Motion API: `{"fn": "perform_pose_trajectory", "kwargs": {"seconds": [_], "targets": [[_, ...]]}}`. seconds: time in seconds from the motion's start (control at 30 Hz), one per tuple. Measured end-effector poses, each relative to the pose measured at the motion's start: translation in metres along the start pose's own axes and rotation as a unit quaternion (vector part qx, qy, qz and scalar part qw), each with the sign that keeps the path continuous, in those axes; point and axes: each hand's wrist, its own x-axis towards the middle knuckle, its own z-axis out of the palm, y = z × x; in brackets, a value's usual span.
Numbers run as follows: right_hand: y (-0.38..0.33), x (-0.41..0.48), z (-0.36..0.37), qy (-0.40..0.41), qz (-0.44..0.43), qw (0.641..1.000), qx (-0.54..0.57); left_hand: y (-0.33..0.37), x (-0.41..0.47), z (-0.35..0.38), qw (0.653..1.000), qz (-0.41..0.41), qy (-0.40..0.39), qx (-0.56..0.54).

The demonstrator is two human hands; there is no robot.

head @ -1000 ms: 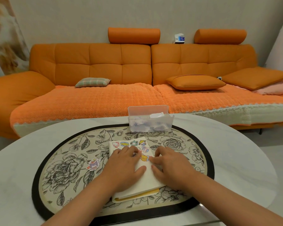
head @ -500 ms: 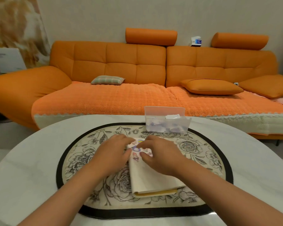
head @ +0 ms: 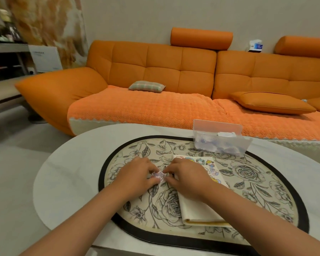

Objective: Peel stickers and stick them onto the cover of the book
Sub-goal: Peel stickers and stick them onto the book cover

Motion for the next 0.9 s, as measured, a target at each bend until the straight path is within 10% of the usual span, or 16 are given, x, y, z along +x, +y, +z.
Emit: {"fn": "perform_pose_trajectory", "kwargs": {"seconds": [0.9], "targets": [[0.004,0.009,-0.023,0.003,0.184,0.888,0.422,0.019,0.014,-0.018,0.940,-0.106,0.027,-0.324]]}}
